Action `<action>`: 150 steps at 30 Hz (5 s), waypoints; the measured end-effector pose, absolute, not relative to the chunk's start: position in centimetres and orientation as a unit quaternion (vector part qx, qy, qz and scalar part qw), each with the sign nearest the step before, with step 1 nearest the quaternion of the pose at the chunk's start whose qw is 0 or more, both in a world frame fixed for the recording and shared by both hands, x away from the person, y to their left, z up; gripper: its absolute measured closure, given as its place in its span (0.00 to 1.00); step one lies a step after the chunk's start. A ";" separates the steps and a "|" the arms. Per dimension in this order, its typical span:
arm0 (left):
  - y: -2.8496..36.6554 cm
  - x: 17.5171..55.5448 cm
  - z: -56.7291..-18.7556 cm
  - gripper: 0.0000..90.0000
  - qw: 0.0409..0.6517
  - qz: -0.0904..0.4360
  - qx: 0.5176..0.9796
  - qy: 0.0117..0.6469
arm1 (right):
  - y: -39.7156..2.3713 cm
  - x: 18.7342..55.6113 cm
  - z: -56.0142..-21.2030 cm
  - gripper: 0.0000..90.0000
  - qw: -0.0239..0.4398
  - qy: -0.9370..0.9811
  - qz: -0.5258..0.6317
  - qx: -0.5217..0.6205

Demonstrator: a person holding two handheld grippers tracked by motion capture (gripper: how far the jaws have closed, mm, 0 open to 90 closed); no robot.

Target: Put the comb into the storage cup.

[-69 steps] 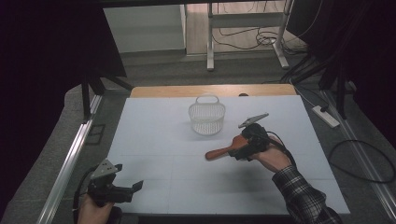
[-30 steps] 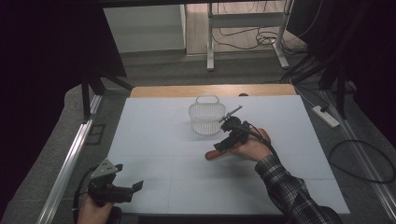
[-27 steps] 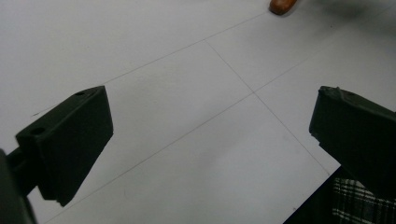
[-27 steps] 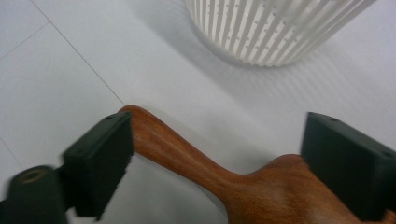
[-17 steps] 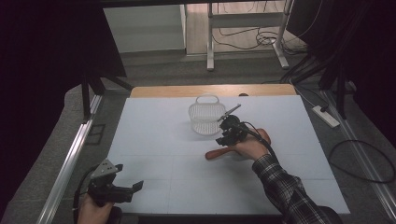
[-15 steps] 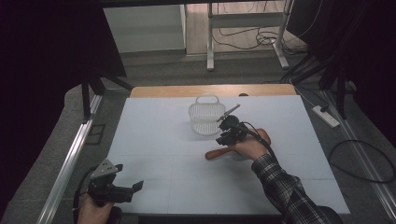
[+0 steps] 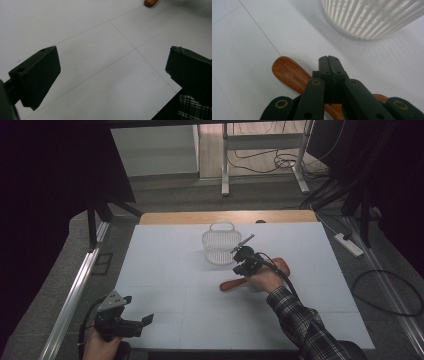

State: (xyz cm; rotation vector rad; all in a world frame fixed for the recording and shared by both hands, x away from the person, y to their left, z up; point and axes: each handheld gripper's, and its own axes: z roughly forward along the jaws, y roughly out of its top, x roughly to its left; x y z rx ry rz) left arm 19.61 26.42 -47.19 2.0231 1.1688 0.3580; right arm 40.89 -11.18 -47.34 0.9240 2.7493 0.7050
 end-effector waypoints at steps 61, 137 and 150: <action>26.4 19.6 -47.2 0.01 0.375 0.142 0.794 0.458 | -18.5 35.7 -49.3 0.99 0.034 0.924 0.187 0.331; 25.8 20.2 -47.4 0.02 0.345 0.130 0.808 0.460 | -23.8 35.2 -46.4 0.00 0.097 0.876 0.263 0.392; 25.8 20.2 -47.3 0.02 0.346 0.131 0.809 0.458 | -23.3 35.5 -48.2 0.00 0.097 0.883 0.227 0.399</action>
